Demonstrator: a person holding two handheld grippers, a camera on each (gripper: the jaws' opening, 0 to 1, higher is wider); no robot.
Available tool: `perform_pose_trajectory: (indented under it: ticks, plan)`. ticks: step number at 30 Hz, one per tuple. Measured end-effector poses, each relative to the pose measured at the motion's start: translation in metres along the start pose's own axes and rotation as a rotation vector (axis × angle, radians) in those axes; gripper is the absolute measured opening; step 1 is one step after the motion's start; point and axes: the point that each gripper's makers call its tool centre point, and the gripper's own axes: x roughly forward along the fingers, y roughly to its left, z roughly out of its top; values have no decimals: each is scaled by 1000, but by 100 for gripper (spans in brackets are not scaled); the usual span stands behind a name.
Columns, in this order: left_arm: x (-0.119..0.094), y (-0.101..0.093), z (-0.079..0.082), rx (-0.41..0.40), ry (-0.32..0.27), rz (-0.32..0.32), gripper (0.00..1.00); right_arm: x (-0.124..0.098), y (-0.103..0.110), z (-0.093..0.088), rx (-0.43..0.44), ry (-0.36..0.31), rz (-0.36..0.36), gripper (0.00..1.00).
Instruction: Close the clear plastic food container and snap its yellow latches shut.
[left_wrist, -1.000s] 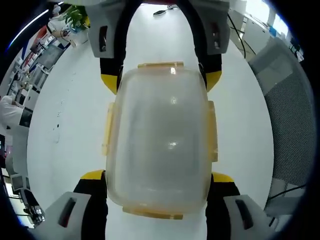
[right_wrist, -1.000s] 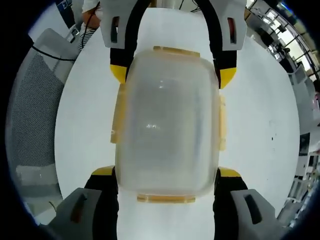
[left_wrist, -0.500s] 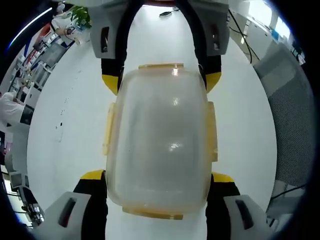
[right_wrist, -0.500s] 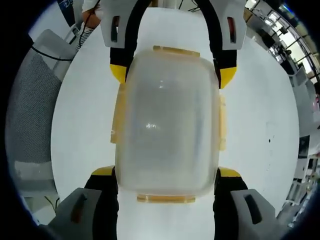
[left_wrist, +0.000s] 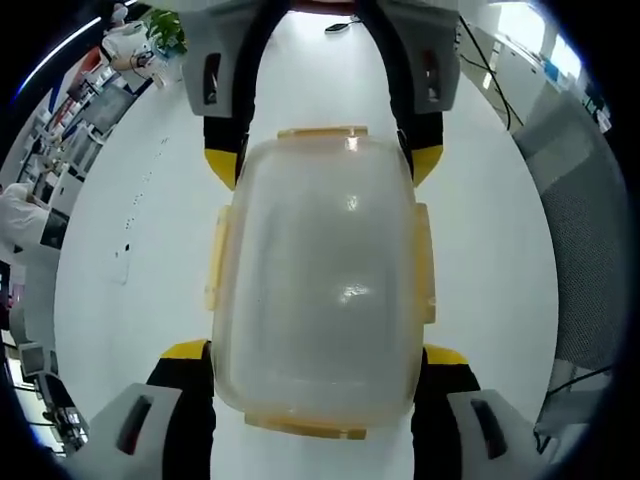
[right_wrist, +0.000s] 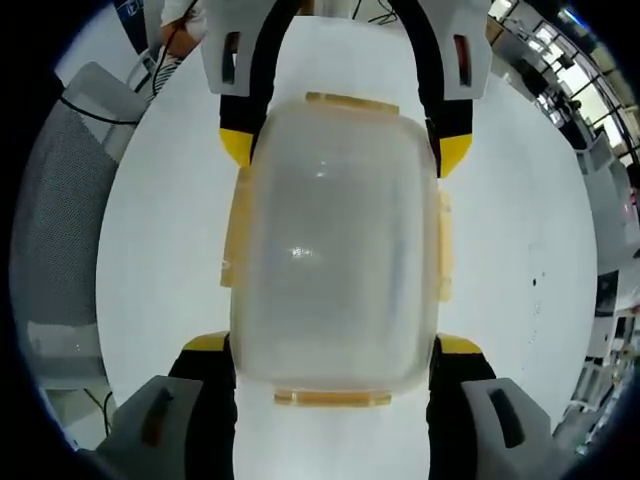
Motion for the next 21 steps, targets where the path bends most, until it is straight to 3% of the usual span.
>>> perform_pose_trajectory:
  ticks: [21]
  plan:
    - [-1, -1, 1, 12, -11, 3, 79, -1, 2, 1, 17, -25, -14, 78]
